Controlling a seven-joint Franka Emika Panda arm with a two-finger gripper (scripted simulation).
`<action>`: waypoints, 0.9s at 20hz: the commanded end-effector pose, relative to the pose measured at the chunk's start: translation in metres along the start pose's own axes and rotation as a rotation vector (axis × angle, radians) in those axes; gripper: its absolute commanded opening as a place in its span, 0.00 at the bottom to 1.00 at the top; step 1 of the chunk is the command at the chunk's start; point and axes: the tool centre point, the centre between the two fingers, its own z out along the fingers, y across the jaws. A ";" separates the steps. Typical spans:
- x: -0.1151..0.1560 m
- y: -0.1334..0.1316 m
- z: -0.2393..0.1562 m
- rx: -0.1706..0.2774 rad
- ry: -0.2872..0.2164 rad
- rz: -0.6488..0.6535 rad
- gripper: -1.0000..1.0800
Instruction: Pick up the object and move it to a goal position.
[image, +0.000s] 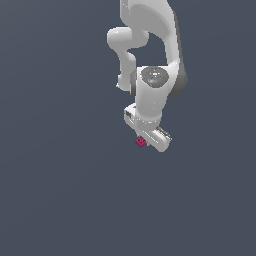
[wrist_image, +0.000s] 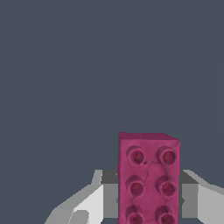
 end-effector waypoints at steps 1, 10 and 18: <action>-0.019 -0.007 -0.025 0.000 0.000 0.000 0.00; -0.085 -0.036 -0.115 -0.001 0.003 0.001 0.00; -0.128 -0.057 -0.174 -0.001 0.002 0.000 0.00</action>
